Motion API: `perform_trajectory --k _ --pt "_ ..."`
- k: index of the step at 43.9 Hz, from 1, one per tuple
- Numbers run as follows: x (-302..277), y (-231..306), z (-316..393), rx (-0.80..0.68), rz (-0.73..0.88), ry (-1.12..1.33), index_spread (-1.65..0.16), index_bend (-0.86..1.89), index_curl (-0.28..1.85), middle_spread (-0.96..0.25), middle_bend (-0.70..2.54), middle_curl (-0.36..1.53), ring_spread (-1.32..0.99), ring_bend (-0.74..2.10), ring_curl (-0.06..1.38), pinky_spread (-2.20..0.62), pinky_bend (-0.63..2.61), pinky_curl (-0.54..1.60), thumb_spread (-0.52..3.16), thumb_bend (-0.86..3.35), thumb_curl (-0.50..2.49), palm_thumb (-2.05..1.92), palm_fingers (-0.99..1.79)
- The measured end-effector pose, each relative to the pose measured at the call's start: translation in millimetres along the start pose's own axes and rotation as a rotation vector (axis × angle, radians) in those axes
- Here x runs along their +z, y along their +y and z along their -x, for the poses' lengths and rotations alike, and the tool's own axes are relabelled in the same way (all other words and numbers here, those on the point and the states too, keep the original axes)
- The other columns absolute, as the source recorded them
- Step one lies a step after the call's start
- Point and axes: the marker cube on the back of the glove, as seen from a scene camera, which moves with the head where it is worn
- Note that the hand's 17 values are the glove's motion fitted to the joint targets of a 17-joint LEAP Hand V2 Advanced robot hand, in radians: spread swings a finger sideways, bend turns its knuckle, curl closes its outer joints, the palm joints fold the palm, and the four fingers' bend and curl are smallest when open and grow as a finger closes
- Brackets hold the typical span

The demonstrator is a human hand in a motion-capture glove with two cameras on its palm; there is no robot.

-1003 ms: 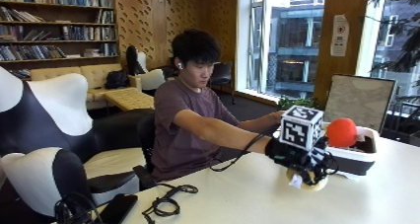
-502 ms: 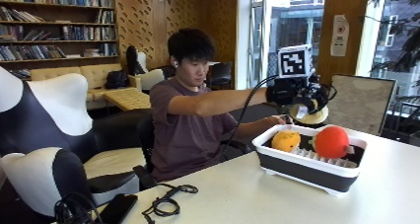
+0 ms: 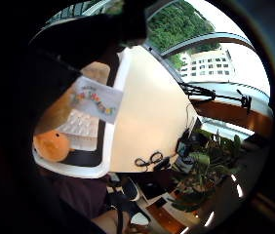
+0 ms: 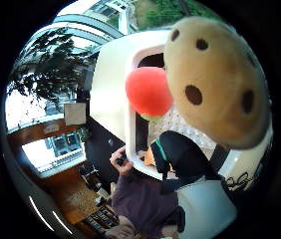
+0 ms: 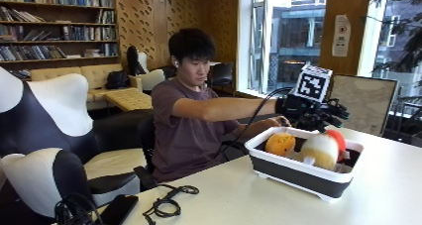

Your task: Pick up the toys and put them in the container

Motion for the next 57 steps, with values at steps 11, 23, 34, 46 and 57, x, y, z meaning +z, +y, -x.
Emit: perform_trajectory --k 11,23,34,46,57 --pt "2.4 -5.5 14.0 -0.033 -0.062 -0.145 -0.26 0.04 0.43 -0.04 0.09 0.49 -0.06 0.30 0.48 0.02 1.11 0.43 1.17 -0.05 0.48 0.14 -0.41" --pt "-41.6 33.3 -20.4 -0.080 -0.222 -0.064 -0.25 0.07 0.32 0.00 0.10 0.37 0.01 0.22 0.44 0.07 0.99 0.38 1.25 -0.02 0.42 0.11 -0.29" --pt "-14.4 100.9 -115.4 0.075 -0.339 -0.145 -0.25 0.19 0.34 -0.04 0.18 0.36 -0.02 0.39 0.47 0.05 0.85 0.33 1.41 -0.01 0.37 0.10 0.02" --pt "86.3 124.7 -223.0 0.227 -0.290 -0.354 -0.25 0.19 0.38 -0.05 0.20 0.38 -0.07 0.43 0.49 0.04 0.80 0.32 1.55 0.00 0.32 0.07 0.09" --pt "123.8 122.9 -232.6 0.251 -0.242 -0.389 -0.24 0.19 0.40 -0.04 0.19 0.40 -0.09 0.43 0.49 0.04 0.80 0.32 1.59 0.00 0.29 0.03 0.06"
